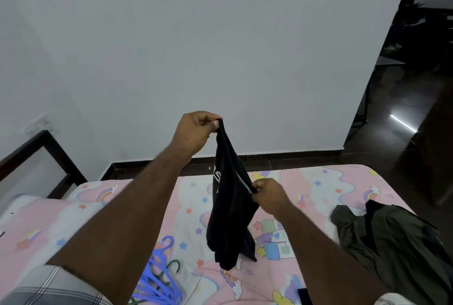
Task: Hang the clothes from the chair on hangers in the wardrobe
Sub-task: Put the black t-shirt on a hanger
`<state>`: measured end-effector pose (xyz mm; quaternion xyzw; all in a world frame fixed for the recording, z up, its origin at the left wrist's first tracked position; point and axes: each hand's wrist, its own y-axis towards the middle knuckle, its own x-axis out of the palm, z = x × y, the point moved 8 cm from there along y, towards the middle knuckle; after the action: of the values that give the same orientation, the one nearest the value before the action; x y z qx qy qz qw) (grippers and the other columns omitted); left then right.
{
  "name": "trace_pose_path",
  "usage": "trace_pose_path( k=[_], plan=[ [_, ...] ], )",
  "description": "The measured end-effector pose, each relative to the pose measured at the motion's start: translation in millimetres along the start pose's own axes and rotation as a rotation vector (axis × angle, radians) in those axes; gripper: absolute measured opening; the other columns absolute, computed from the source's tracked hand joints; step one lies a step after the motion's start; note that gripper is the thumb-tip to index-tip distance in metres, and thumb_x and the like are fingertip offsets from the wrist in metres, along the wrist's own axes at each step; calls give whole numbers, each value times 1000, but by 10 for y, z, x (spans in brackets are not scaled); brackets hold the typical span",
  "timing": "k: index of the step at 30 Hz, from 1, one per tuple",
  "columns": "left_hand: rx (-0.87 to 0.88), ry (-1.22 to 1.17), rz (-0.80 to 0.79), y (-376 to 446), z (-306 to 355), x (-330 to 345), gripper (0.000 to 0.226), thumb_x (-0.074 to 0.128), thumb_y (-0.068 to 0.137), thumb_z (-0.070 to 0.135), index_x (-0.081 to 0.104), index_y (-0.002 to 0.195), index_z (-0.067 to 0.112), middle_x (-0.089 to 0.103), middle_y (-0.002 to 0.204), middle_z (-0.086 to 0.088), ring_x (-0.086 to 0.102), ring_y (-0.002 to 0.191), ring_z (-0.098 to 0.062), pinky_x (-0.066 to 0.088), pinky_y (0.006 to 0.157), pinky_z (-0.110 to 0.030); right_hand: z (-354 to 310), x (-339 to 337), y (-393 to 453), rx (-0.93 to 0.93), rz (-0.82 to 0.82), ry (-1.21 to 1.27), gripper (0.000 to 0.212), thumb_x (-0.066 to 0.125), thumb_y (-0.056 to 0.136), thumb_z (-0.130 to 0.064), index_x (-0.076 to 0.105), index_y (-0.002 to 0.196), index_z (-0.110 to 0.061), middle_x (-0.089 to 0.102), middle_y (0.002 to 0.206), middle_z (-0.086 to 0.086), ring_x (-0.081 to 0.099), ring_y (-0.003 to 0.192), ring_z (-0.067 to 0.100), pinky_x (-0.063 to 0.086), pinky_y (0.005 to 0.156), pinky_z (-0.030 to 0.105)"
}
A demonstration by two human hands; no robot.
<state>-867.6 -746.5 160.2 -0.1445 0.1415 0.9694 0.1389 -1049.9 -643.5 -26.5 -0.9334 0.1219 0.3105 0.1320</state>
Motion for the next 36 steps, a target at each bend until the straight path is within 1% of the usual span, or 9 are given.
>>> trace_pose_path(
  k=[5, 9, 12, 15, 19, 23, 26, 29, 36],
  plan=[
    [-42, 2, 77, -19, -157, -294, 19, 63, 95, 5, 76, 94, 19, 76, 89, 5, 73, 83, -5, 52, 73, -23, 78, -466, 57, 31, 193, -1, 10, 82, 79, -27, 73, 82, -22, 69, 74, -3, 59, 60, 11, 40, 54, 23],
    [-81, -28, 107, -35, -283, -427, 22, 63, 96, 3, 76, 91, 20, 76, 92, -1, 72, 93, -15, 59, 83, -30, 24, -678, 93, 73, 201, 399, 5, 73, 87, -3, 69, 88, -6, 68, 79, 12, 63, 52, 18, 50, 45, 21],
    [-83, -57, 117, -38, -309, -506, 21, 63, 95, 2, 76, 91, 18, 75, 91, -3, 71, 92, -16, 60, 86, -31, -89, -859, 125, 38, 191, 508, 10, 69, 87, 5, 73, 95, 1, 70, 85, 13, 69, 68, 19, 60, 67, 23],
    [-88, -98, 118, -30, -336, -589, 19, 63, 95, 2, 75, 92, 15, 75, 91, -6, 73, 92, -19, 60, 87, -33, -225, -1041, 139, -7, 179, 471, 23, 69, 80, 9, 77, 88, -12, 75, 85, 11, 72, 81, 25, 59, 84, 34],
    [-105, -115, 126, -18, -326, -695, 15, 65, 95, 6, 76, 93, 15, 75, 89, -4, 72, 90, -16, 59, 82, -29, -454, -1175, 114, -85, 155, 226, 29, 74, 77, 4, 77, 89, -22, 75, 86, 1, 72, 87, 23, 59, 86, 39],
    [-118, -112, 150, -21, -329, -842, 12, 66, 94, 9, 77, 98, 14, 76, 93, -3, 71, 92, -15, 57, 86, -30, -906, -1557, -10, -261, 379, 26, 15, 75, 85, -13, 79, 98, -21, 72, 90, -10, 66, 89, 9, 47, 88, 22],
    [-150, -232, 167, -48, -351, -923, 14, 63, 96, 5, 74, 103, 5, 74, 93, -9, 70, 90, -21, 58, 88, -33, -1223, -1774, -81, -342, 414, 42, 16, 74, 87, -17, 78, 101, -24, 71, 88, -12, 64, 89, 7, 42, 85, 18],
    [-160, -273, 172, -76, -348, -938, 16, 59, 99, 7, 71, 108, 3, 69, 76, 1, 67, 74, -12, 60, 81, -34, -1398, -1815, -66, -372, 365, 44, 16, 74, 87, -16, 77, 98, -27, 71, 86, -10, 66, 87, 9, 45, 82, 19],
    [-127, -192, 222, -88, -374, -974, 14, 56, 101, 14, 70, 104, 13, 73, 94, -6, 69, 84, -17, 57, 71, -31, -1548, -1924, -100, -429, 420, 102, 18, 71, 88, -15, 76, 95, -30, 69, 86, -14, 64, 83, 6, 53, 88, 26]
  ],
)
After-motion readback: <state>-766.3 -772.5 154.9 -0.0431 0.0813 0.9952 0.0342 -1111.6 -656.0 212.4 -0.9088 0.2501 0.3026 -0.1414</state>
